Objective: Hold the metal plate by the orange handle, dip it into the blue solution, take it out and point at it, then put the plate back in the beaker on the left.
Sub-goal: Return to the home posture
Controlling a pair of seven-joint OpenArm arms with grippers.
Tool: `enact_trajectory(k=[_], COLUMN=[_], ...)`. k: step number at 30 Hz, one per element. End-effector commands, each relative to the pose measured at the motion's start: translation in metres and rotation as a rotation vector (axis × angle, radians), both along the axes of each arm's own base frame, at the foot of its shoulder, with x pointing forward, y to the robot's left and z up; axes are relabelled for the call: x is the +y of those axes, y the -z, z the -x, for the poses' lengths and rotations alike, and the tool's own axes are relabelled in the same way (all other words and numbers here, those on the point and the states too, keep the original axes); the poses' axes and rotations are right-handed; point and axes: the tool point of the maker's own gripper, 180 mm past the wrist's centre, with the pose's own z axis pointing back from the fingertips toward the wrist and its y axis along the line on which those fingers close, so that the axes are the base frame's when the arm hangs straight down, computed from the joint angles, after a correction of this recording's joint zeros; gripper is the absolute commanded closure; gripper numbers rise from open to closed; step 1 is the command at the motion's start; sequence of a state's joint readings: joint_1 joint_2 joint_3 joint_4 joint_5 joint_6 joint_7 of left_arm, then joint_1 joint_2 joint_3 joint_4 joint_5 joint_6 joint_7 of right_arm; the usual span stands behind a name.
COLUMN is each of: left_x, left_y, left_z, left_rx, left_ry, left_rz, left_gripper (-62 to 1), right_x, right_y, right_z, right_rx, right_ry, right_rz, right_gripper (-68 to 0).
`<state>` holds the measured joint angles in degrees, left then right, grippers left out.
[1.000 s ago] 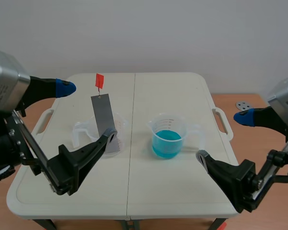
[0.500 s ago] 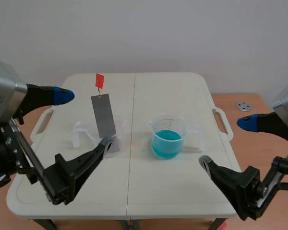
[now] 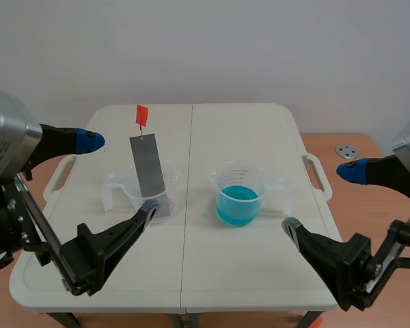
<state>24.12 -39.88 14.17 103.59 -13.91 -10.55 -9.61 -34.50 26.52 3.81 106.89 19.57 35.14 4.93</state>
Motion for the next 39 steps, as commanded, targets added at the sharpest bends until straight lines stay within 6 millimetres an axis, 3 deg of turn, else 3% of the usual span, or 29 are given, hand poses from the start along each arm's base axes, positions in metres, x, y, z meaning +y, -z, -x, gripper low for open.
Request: enact_trajectory(k=[1,11,39], left_x=[0.002,0.002,0.006], left_y=[-0.006,-0.006,0.01], left_z=[-0.002,-0.002,-0.003], left_rx=[-0.021,-0.021,0.045], left_ry=[-0.006,-0.006,-0.026], left_rz=[0.013,0.012,-0.057], left_gripper=[-62.3,-62.3,-62.3], right_x=[0.001,0.008,0.008], right_y=[-0.014,-0.026,-0.022], right_z=[-0.003,-0.001,0.0], right_rx=[-0.042,-0.063,-0.046], right_ry=[-0.008,-0.022,-0.02], right_rz=[-0.007,-0.039,-0.024], right_gripper=[-66.3,-66.3,-66.3])
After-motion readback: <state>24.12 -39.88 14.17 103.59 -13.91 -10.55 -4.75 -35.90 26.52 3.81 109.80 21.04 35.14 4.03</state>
